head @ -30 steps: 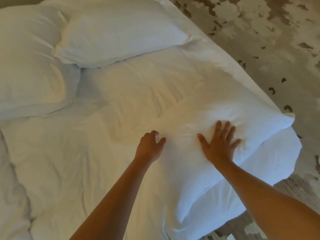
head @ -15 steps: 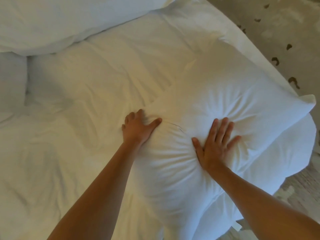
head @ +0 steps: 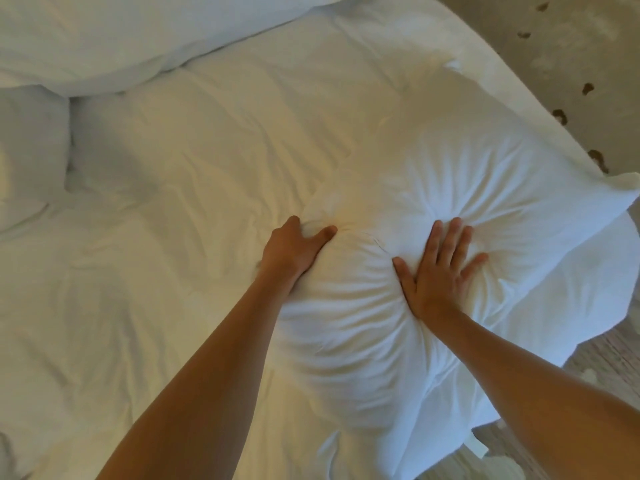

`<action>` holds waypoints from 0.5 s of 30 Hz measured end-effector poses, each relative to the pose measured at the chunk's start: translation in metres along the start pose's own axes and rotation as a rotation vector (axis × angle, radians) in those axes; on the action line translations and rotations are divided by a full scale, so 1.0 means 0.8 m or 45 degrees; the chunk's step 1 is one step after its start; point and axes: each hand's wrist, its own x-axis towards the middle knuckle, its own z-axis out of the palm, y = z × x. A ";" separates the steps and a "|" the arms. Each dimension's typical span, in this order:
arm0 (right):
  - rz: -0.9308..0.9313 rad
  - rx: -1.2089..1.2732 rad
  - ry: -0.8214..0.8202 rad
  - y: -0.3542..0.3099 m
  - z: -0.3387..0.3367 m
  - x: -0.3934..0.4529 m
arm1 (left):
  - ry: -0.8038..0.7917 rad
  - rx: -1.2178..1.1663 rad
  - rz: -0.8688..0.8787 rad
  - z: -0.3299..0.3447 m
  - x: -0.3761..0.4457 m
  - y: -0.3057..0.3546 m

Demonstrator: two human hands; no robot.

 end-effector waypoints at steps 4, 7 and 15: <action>-0.033 -0.064 -0.077 0.006 -0.038 -0.025 | 0.000 0.012 0.087 -0.015 -0.036 0.008; -0.082 -0.054 -0.161 0.013 -0.079 -0.052 | -0.001 -0.001 0.147 -0.031 -0.078 0.011; -0.263 0.314 -0.060 -0.025 -0.211 -0.153 | 0.116 -0.061 0.323 -0.103 -0.264 -0.037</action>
